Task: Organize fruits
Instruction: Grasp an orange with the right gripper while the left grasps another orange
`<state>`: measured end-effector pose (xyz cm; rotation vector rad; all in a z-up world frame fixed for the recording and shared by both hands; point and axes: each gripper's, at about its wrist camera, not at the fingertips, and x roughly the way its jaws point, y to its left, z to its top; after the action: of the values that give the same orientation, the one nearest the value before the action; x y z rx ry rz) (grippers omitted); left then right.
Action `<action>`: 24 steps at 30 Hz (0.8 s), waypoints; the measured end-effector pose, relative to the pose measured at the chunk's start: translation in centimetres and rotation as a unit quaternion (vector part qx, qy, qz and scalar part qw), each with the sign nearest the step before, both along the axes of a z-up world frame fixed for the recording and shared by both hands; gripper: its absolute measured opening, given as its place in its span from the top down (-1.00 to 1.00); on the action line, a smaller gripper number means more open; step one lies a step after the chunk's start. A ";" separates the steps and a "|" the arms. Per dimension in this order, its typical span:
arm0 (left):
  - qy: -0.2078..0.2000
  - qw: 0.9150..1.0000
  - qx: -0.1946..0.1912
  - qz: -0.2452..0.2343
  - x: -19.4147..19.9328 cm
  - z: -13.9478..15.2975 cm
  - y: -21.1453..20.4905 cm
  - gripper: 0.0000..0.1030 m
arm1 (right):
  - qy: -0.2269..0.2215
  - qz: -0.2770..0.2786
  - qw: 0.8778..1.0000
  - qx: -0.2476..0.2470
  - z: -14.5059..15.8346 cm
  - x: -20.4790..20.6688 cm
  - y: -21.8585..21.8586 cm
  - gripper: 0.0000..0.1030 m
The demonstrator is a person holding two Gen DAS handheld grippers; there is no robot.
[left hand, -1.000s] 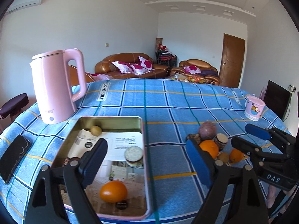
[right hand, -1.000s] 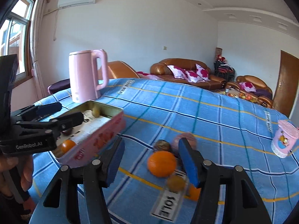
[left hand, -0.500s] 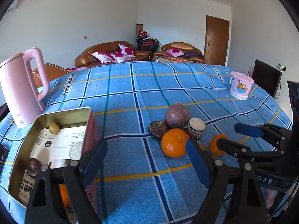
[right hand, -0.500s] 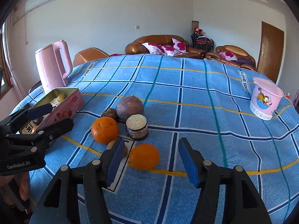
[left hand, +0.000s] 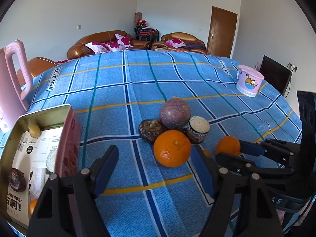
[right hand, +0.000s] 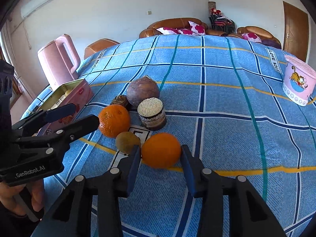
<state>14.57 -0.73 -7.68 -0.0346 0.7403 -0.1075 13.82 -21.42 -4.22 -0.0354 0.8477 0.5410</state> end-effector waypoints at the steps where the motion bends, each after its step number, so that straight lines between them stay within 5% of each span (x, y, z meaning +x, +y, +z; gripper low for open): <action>1: 0.004 1.000 -0.002 -0.004 0.3 -0.1 -0.2 -0.42 | -0.003 -0.002 1.000 -0.002 0.1 -0.1 0.0 0.17; 7: 0.035 0.999 -0.013 -0.019 1.8 -0.9 -1.0 -0.22 | -0.017 -0.016 1.000 -0.016 0.3 -0.3 0.0 0.17; 10: 0.044 0.998 -0.036 -0.035 2.1 -1.2 -0.9 0.05 | -0.021 -0.017 0.999 -0.017 0.4 -0.4 0.0 0.17; 24: -0.010 0.999 -0.039 -0.021 0.6 0.3 -0.3 0.10 | -0.081 -0.018 0.997 0.009 2.2 -2.0 -0.6 0.17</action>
<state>15.14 -1.02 -7.42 -0.0916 0.7164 -0.1758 11.81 -22.05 -2.06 -0.0476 0.6846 0.5055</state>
